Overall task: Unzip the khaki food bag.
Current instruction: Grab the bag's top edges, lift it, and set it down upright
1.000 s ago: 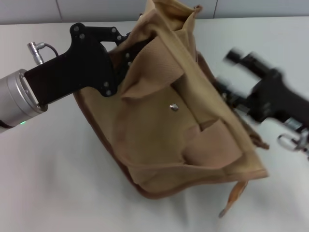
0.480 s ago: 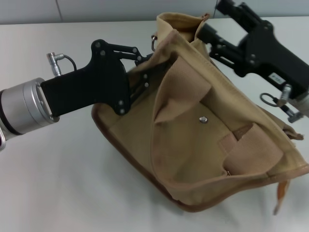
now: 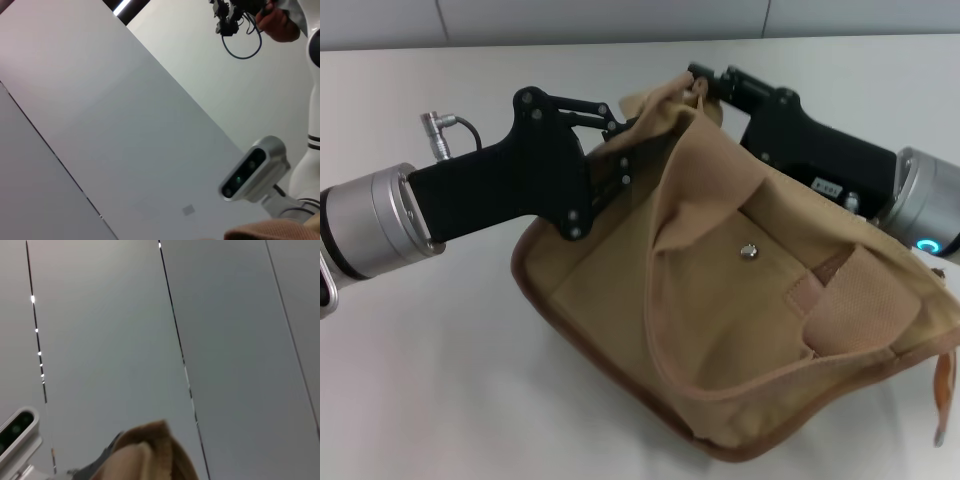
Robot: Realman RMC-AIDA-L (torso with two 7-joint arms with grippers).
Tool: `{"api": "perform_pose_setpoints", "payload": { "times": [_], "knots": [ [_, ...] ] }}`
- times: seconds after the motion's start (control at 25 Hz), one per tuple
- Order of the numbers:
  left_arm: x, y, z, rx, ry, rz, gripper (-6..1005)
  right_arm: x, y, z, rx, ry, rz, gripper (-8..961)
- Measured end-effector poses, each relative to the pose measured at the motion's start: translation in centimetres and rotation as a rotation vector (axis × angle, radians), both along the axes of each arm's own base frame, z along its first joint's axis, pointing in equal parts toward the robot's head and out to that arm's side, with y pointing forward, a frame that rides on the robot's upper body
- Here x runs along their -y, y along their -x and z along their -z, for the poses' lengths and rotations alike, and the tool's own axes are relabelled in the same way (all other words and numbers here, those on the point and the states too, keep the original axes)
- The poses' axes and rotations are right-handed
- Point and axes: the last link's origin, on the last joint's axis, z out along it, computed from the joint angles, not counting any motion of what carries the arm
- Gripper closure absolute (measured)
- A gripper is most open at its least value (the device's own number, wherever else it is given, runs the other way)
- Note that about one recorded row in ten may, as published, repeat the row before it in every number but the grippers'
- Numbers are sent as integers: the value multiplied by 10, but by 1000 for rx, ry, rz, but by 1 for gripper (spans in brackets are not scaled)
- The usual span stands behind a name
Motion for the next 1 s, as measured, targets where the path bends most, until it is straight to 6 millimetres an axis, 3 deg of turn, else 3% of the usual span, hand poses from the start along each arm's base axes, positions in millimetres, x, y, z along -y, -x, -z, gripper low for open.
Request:
{"api": "perform_pose_setpoints", "payload": {
  "times": [0.52, 0.8, 1.0],
  "knots": [
    [-17, -7, -5, 11, -61, -26, 916, 48, -41, -30, -6, -54, -22, 130],
    [-20, -9, -9, 20, -74, -25, 915, 70, -57, -35, 2, -108, -17, 128],
    [-20, -8, -10, 19, -77, -26, 915, 72, -66, -47, -33, -208, 37, 128]
  ]
}}
